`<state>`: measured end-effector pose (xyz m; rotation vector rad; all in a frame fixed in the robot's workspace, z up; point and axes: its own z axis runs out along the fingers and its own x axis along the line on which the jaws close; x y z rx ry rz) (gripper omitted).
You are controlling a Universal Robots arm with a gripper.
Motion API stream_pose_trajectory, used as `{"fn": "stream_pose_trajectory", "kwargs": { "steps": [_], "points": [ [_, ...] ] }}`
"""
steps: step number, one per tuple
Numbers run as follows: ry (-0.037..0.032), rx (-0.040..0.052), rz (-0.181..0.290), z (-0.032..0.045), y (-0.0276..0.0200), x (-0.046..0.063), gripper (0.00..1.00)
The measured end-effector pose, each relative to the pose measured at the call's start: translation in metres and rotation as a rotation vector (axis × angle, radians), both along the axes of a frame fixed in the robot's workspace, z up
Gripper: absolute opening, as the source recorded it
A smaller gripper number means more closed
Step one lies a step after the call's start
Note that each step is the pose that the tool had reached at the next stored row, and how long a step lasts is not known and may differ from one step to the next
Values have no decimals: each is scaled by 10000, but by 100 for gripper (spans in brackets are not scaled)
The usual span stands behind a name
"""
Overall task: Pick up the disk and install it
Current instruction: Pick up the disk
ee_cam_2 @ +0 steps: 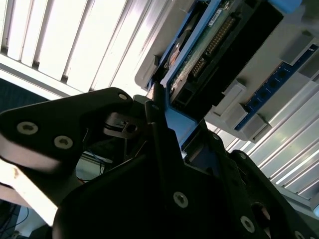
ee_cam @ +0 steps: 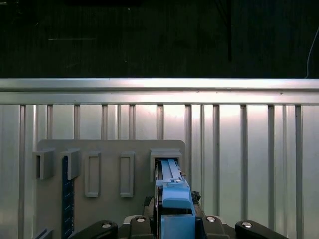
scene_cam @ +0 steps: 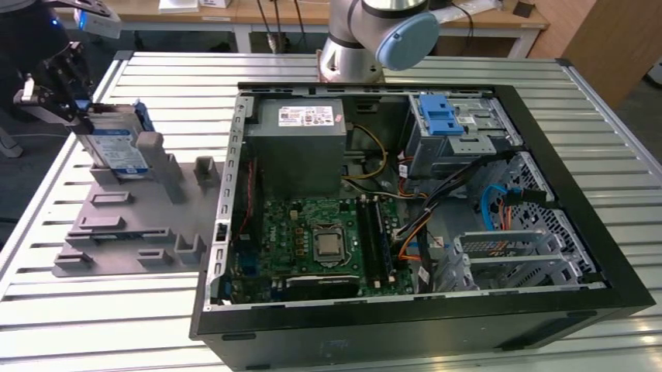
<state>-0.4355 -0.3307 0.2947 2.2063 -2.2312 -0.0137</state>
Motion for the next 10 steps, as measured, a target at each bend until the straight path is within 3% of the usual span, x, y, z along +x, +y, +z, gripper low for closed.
{"fn": "stream_pose_trajectory", "kwargs": {
  "steps": [10],
  "points": [
    [0, 0, 0, 71, 0, 0, 36]
  ]
}}
